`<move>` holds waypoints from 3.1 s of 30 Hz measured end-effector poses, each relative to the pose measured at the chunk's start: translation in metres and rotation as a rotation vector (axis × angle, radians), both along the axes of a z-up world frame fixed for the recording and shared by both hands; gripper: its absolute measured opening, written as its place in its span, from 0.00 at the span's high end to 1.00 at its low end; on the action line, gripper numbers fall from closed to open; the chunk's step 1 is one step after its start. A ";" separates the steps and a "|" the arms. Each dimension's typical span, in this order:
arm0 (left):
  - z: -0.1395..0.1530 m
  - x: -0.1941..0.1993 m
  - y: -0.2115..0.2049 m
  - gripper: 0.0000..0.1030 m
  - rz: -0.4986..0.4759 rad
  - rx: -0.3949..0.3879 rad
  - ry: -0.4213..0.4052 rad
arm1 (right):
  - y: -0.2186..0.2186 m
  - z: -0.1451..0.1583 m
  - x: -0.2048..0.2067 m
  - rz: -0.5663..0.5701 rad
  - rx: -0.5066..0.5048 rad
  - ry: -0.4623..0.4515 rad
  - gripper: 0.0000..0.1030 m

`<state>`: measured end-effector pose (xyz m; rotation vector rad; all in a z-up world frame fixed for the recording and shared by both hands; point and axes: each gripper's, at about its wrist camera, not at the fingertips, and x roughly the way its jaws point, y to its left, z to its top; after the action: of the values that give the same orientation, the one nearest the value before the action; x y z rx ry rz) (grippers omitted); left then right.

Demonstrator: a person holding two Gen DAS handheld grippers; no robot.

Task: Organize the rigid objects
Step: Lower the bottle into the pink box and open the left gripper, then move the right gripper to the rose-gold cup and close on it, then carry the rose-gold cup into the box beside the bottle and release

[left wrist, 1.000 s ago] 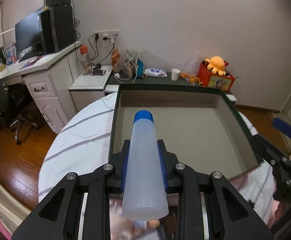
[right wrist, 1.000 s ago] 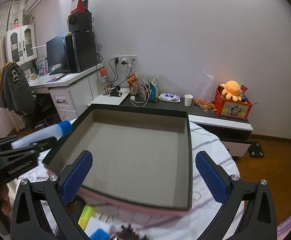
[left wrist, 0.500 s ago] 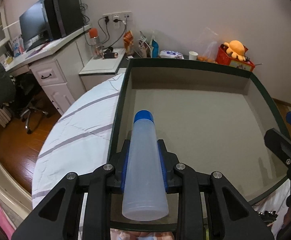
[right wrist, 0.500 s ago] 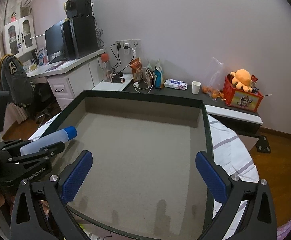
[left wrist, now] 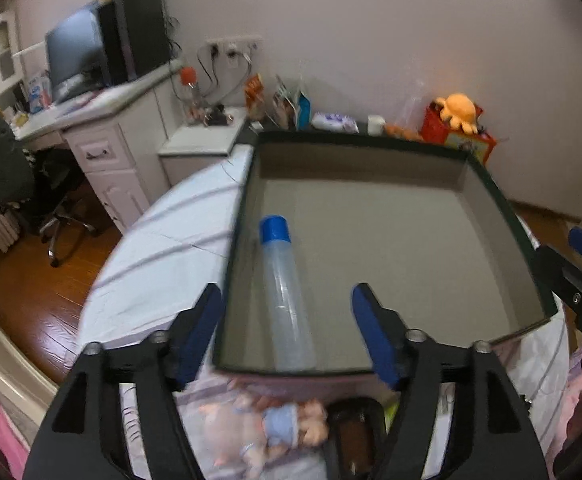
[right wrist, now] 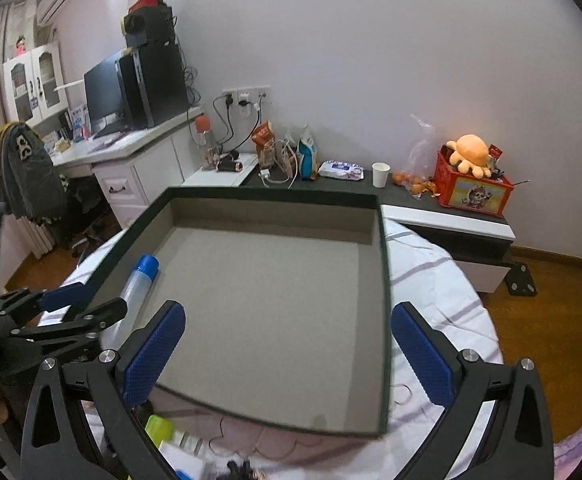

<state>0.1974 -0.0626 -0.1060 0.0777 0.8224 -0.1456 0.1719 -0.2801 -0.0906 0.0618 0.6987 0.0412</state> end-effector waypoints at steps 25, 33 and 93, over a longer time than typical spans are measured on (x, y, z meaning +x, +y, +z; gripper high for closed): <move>0.073 -0.156 0.069 0.00 0.047 -0.012 -0.267 | 0.011 0.033 -0.135 -0.098 -0.064 -0.062 0.00; 0.068 -0.162 0.066 0.00 0.017 -0.002 -0.267 | 0.016 -0.007 -0.131 -0.142 -0.041 0.046 0.00; 0.038 -0.136 0.073 0.00 -0.006 0.041 -0.185 | 0.036 -0.073 -0.092 0.141 0.078 0.392 0.50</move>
<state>0.0612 0.0105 -0.0684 0.1308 0.6406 -0.1249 0.0800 -0.2438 -0.1640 0.0965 1.0924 0.1957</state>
